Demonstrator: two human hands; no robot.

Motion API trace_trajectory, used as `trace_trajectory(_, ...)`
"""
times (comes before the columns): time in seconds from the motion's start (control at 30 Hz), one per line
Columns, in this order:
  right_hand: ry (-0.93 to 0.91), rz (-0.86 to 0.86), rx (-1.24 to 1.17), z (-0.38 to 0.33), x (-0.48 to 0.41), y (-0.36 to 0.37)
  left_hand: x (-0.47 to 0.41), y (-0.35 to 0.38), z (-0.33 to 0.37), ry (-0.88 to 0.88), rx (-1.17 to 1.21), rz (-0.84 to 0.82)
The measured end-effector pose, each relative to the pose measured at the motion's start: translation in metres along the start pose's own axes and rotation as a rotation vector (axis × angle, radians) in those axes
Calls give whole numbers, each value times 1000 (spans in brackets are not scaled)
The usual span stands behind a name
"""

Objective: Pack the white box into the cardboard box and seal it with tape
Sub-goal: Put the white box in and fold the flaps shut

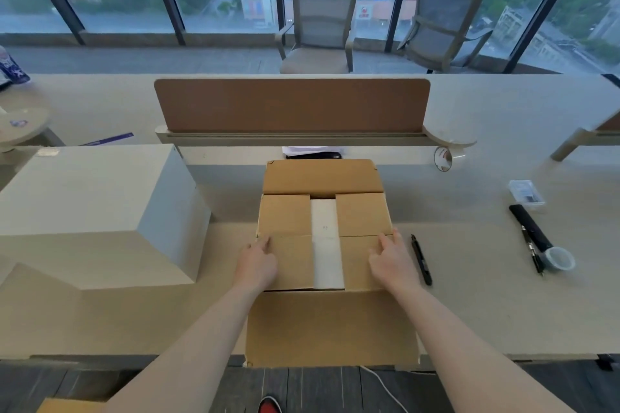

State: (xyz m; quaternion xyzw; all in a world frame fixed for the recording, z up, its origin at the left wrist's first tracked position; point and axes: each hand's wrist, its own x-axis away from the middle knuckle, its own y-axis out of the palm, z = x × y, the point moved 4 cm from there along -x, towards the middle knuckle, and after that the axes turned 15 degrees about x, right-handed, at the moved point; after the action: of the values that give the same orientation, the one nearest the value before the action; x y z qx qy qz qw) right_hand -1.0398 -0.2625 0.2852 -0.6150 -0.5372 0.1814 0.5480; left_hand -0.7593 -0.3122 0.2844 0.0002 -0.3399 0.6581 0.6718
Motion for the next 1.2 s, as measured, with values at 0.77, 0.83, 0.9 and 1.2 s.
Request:
trace_trajectory(0.77, 272, -267, -456, 46, 79, -57, 112, -37, 30, -114, 96, 27)
trace_trajectory(0.83, 322, -270, -683, 44, 79, -67, 114, -43, 38, -120, 265, 67)
trace_trajectory(0.9, 333, -285, -770, 41, 78, -70, 108, -45, 42, -115, 392, 70)
trace_trajectory(1.2, 224, -210, -736, 13, 53, -43, 76, -35, 35, -25, 304, -14)
